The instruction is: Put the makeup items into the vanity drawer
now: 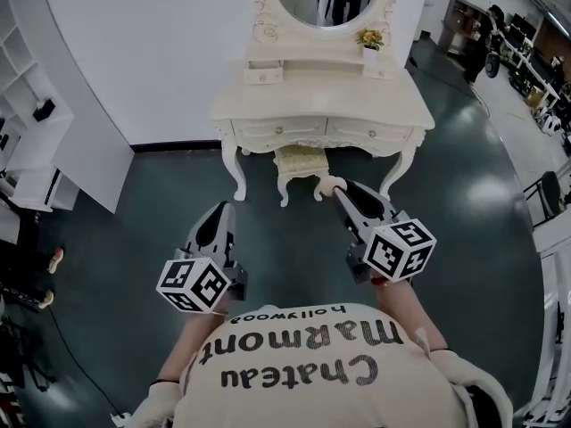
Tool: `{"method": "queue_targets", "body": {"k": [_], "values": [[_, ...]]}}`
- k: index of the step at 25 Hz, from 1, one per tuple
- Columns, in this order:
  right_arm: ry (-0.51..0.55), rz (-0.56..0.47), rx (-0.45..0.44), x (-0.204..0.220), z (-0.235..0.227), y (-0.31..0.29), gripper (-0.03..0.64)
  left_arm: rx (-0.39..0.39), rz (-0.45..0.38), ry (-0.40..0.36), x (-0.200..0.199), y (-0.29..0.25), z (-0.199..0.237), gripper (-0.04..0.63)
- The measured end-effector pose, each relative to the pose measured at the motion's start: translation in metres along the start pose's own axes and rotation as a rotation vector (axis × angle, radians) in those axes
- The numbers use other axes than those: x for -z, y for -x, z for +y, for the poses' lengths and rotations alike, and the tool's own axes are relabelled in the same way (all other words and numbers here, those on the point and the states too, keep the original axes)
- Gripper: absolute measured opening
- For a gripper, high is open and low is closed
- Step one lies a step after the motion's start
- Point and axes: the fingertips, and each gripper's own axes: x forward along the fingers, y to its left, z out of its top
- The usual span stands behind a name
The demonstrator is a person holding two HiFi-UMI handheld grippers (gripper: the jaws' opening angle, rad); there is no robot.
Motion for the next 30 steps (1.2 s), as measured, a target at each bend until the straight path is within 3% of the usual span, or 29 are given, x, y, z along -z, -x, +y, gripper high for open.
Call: {"method": "queue_targets", "body": {"k": [9, 17, 26, 30], "values": [[-0.032, 0.054, -0.025, 0.027, 0.001, -0.024, 0.126, -0.063, 0.035, 0.058, 0.021, 0.007, 0.032, 0.008], [-0.03, 0.075, -0.009, 0.028, -0.009, -0.072, 0.126, -0.036, 0.036, 0.043, 0.008, -0.035, 0.067, 0.009], [-0.077, 0.129, 0.06, 0.051, -0.046, -0.12, 0.126, 0.044, 0.138, 0.075, 0.032, -0.103, 0.1, 0.009], [-0.101, 0.148, 0.083, 0.06, -0.062, -0.143, 0.126, 0.035, 0.166, 0.081, 0.037, -0.125, 0.121, 0.008]]}}
